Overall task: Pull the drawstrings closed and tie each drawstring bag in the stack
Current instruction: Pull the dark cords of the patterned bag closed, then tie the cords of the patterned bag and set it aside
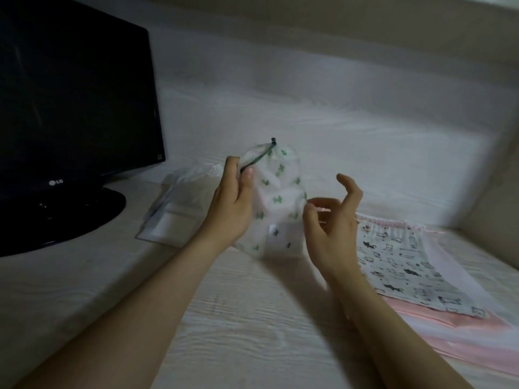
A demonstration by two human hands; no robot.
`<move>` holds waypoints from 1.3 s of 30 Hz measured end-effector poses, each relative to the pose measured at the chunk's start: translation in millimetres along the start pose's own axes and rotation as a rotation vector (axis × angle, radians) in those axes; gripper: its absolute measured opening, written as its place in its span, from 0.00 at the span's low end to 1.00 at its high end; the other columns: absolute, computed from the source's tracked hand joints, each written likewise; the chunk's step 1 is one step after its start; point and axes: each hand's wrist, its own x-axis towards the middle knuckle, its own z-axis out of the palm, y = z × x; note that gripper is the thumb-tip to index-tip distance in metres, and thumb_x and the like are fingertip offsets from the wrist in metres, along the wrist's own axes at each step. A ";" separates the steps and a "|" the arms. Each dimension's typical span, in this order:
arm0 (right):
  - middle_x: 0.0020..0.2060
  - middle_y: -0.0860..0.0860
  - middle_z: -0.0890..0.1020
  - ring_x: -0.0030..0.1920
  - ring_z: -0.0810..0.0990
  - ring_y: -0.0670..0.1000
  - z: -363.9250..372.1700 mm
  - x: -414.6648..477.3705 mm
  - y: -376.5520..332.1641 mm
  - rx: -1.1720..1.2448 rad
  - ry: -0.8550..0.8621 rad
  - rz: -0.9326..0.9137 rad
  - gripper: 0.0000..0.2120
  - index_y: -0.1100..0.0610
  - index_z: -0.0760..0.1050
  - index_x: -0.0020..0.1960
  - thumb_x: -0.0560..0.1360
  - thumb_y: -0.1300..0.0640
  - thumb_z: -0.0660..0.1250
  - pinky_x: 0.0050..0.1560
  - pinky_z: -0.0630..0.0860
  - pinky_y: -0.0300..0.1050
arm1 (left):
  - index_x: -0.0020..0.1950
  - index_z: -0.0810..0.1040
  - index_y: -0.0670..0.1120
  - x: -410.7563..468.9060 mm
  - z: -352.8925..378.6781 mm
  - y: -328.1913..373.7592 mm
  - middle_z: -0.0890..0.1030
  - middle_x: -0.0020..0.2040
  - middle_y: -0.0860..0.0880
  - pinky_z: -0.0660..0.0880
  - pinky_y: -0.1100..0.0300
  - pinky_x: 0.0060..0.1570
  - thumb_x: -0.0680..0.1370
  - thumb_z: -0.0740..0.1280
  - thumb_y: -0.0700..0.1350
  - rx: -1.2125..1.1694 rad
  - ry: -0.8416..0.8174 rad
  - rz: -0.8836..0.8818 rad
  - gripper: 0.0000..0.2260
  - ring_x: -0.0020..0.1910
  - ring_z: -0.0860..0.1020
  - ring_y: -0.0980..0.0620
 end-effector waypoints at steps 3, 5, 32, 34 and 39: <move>0.51 0.49 0.83 0.38 0.84 0.48 5.6 1.5 -2.5 -0.007 -0.041 -0.056 0.26 0.48 0.61 0.74 0.81 0.63 0.65 0.37 0.79 0.41 | 0.55 0.68 0.49 8.8 -5.4 -4.4 0.75 0.42 0.53 0.73 0.56 0.40 0.89 0.55 0.54 -0.025 0.138 -0.044 0.09 0.37 0.73 0.60; 0.51 0.48 0.83 0.37 0.84 0.48 17.2 3.0 -6.1 0.002 -0.141 -0.067 0.23 0.47 0.65 0.71 0.81 0.63 0.66 0.37 0.81 0.43 | 0.53 0.71 0.49 16.6 -13.8 -11.2 0.75 0.40 0.52 0.71 0.56 0.37 0.88 0.60 0.53 -0.017 0.241 -0.090 0.09 0.35 0.73 0.58; 0.51 0.54 0.83 0.51 0.81 0.57 119.9 -1.8 13.9 -0.581 -0.526 -0.149 0.16 0.55 0.81 0.55 0.71 0.63 0.61 0.50 0.79 0.54 | 0.58 0.76 0.45 10.1 -51.1 -47.2 0.77 0.62 0.42 0.73 0.48 0.59 0.79 0.67 0.43 1.105 0.076 -0.165 0.09 0.62 0.75 0.41; 0.51 0.54 0.85 0.52 0.82 0.58 106.7 5.9 11.5 -0.619 -0.504 -0.104 0.15 0.55 0.82 0.56 0.73 0.61 0.63 0.53 0.79 0.53 | 0.49 0.73 0.47 8.2 -42.6 -45.9 0.76 0.51 0.46 0.73 0.50 0.48 0.76 0.67 0.39 0.908 0.032 0.033 0.05 0.52 0.75 0.44; 0.50 0.54 0.86 0.52 0.83 0.58 61.2 29.0 8.3 -0.709 -0.497 0.034 0.17 0.53 0.84 0.54 0.71 0.57 0.60 0.51 0.80 0.49 | 0.48 0.70 0.50 -11.2 -1.4 -35.7 0.73 0.45 0.54 0.70 0.55 0.38 0.77 0.67 0.40 0.669 -0.303 0.154 0.08 0.43 0.72 0.50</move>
